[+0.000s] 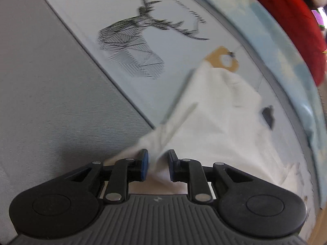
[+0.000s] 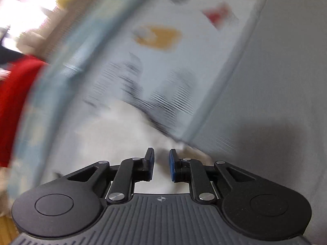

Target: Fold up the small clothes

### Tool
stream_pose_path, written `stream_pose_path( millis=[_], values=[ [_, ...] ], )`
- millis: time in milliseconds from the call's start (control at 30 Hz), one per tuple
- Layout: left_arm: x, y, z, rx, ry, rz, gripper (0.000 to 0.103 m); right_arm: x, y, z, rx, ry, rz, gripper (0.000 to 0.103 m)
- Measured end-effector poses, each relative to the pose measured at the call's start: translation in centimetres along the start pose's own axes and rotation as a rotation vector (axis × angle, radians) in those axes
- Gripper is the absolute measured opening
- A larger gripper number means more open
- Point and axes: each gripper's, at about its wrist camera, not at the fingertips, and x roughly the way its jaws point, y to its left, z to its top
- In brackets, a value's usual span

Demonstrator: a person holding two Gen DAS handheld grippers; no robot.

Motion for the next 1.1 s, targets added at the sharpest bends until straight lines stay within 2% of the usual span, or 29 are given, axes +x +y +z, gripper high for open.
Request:
stream_pose_path(
  millis=[33,67,100,200,267,333,400,433,467,533,567,767,867,933,1000,1100],
  values=[
    [-0.4,-0.1,0.1,0.006,-0.008,-0.005,0.021,0.5,-0.6,0.1,0.023,0.019,-0.046,0.024],
    [-1.1,-0.6,0.1,0.025,-0.032,-0.020,0.021,0.5,-1.3,0.1,0.062,0.021,-0.056,0.030],
    [-1.8,-1.0,0.2,0.049,-0.062,-0.041,0.021,0.2,-1.3,0.1,0.078,0.009,-0.052,0.030],
    [-2.9,-2.3,0.5,0.102,-0.124,-0.073,0.022,-2.0,0.7,0.0,-0.007,-0.116,0.010,0.029],
    [-2.5,-2.1,0.5,0.100,-0.115,-0.068,0.022,-2.8,1.5,0.1,-0.051,-0.175,0.050,0.029],
    [-0.9,-1.3,0.7,0.086,-0.068,-0.035,0.021,-2.0,1.3,0.4,-0.040,-0.145,0.059,0.029],
    [0.8,0.0,0.9,0.085,0.005,0.017,0.024,0.1,0.3,0.8,-0.022,-0.069,-0.030,0.030],
    [0.8,0.6,0.9,0.075,0.012,0.015,0.025,0.9,-0.5,0.9,-0.015,-0.035,-0.081,0.038],
    [0.6,1.0,1.1,0.069,0.006,0.013,0.025,0.9,-1.5,1.0,0.018,-0.020,-0.095,0.043],
    [-1.3,0.8,1.4,0.108,-0.026,0.012,0.024,-0.1,-2.1,0.9,0.053,-0.022,-0.119,0.041],
    [-2.8,0.7,1.6,0.138,-0.058,-0.022,0.024,-1.2,-1.9,1.1,0.043,-0.045,-0.116,0.041],
    [-12.6,1.3,0.4,0.353,-0.213,-0.118,0.024,-10.3,-1.2,1.5,-0.071,-0.215,0.017,0.041],
    [-17.8,2.9,-2.1,0.499,-0.281,-0.195,0.024,-14.0,-2.5,1.4,-0.112,-0.190,0.122,0.041],
    [-20.5,4.6,-4.5,0.585,-0.300,-0.263,0.027,-16.9,-3.2,0.5,-0.198,-0.188,0.180,0.041],
    [-21.8,7.2,-6.7,0.647,-0.294,-0.327,0.027,-19.8,-4.5,-0.8,-0.314,-0.193,0.237,0.041],
    [-21.1,11.2,-10.3,0.700,-0.275,-0.363,0.027,-22.5,-7.3,-3.1,-0.466,-0.199,0.284,0.041]
  ],
)
